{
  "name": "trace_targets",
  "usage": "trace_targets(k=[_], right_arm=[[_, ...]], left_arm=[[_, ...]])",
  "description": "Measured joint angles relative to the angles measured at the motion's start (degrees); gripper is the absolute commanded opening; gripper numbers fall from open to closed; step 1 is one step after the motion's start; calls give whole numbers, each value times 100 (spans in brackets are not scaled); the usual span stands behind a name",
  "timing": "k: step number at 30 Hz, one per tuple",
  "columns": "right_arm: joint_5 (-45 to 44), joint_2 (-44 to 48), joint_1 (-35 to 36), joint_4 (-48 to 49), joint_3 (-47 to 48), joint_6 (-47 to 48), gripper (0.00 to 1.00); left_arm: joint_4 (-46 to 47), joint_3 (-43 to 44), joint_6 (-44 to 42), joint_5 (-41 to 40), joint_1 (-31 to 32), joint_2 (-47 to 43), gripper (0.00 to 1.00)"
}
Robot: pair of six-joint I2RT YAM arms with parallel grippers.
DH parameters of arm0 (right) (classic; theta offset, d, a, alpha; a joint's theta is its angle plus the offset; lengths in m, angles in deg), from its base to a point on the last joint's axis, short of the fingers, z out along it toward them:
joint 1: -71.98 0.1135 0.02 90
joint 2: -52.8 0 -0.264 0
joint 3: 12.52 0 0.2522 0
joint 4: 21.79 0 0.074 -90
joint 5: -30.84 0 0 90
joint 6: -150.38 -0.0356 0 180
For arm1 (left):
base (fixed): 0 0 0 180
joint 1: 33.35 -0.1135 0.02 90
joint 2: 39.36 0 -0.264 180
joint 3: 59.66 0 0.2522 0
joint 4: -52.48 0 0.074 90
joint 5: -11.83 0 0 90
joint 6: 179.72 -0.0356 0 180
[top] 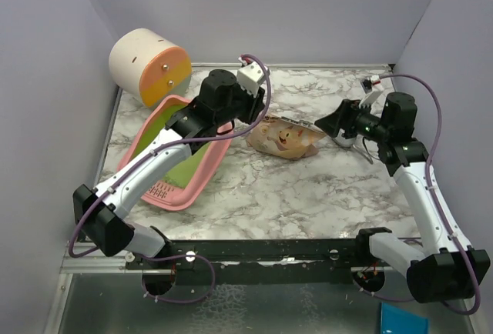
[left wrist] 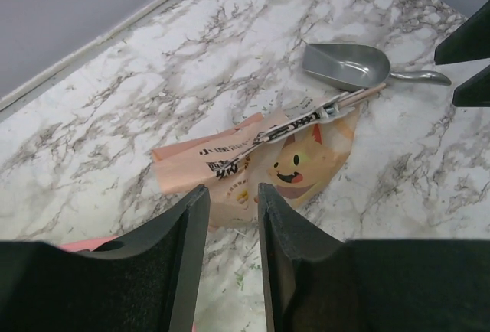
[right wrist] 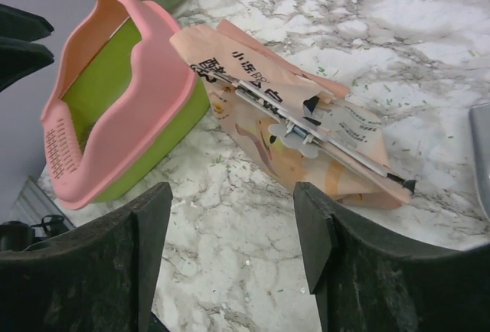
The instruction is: Fill the litter box with clean litter
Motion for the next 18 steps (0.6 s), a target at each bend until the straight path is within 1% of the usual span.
trace_targets(k=[1,2,3,5,7,9,11,15,18], right_arm=[[-59,-46,0,-116,98,173,66],[-151,-87,2,-197,184,280,63],[-302,-155,4,-306,293,417,60],[-625,-365,4,-490,542,706,57],[-822,-608,57,-535,673,946,57],[-931,-778,168,-562,678,1147,57],[-1095,-955,433,-605,678,1379,56],[-1591,-1040,1075,-608,643,1895,59],[-1764,-822,1287,-337,426,2273,63]], left_arm=[[11,20,-46,-33,0,0,41],[-68,98,-157,-50,0,24,49],[-153,236,-328,-81,-4,76,53],[-295,544,-605,-184,-9,201,55],[-339,765,-1012,-348,-11,291,56],[-376,754,-1397,-446,-33,291,53],[-391,654,-1631,-459,-74,319,52],[-389,179,-1888,-450,-146,428,52],[-382,-219,-1982,-372,-201,483,53]])
